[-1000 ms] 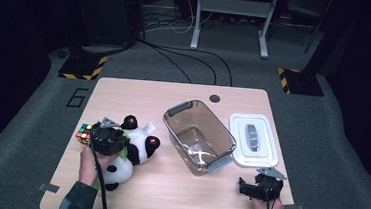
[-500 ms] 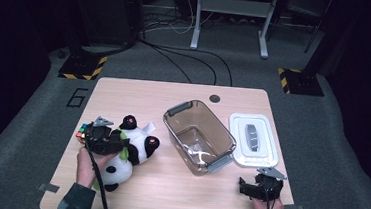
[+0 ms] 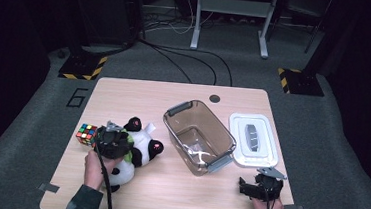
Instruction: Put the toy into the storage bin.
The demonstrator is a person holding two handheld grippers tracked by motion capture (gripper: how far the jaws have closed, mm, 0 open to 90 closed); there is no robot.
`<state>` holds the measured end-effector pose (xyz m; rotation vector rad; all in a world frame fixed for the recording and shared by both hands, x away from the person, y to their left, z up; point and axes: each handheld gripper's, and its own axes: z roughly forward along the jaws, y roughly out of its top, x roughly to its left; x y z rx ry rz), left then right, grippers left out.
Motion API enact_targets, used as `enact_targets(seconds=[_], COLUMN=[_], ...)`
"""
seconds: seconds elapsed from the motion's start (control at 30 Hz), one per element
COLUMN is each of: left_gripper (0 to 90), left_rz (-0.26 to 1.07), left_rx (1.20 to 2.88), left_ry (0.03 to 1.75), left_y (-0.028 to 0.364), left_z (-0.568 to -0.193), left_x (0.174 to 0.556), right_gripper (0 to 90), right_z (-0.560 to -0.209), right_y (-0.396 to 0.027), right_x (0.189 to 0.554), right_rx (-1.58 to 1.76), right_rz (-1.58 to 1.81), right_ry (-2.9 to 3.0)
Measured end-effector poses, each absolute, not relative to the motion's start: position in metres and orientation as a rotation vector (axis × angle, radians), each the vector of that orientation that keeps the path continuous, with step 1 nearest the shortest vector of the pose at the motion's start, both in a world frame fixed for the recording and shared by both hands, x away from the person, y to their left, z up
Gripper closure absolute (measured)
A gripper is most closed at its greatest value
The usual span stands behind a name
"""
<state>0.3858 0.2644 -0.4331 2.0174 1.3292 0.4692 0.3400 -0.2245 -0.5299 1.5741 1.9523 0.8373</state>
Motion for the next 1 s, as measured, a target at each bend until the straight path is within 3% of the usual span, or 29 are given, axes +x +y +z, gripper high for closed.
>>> enact_targets(seconds=[0.17,0.53,0.63,0.7,0.73,0.83,1.0], left_gripper=[82.7,83.6,79.4,66.7,56.4,48.4,61.8], left_rz=[0.492,0.312,0.311,0.352,0.354,0.412,0.499], left_rx=[2.062,2.108,2.106,2.112,2.113,2.100,2.066], left_ry=[1.248,1.111,1.121,1.170,1.194,1.254,1.264], left_y=[0.266,0.286,0.283,0.279,0.276,0.266,0.263], left_z=[-0.427,-0.417,-0.418,-0.420,-0.421,-0.426,-0.429], left_x=[0.383,0.375,0.372,0.373,0.374,0.377,0.375], right_gripper=[2.0,2.1,2.1,2.1,2.1,2.1,2.1], right_z=[-0.530,-0.530,-0.530,-0.530,-0.530,-0.530,-0.530], right_y=[-0.225,-0.225,-0.225,-0.225,-0.225,-0.225,-0.225], right_x=[0.340,0.340,0.340,0.340,0.340,0.340,0.340], right_rx=[1.574,1.574,1.574,1.574,1.574,1.575,1.575], right_rz=[0.837,0.837,0.837,0.837,0.837,0.837,0.837], right_ry=[1.952,1.952,1.952,1.952,1.952,1.951,1.951])
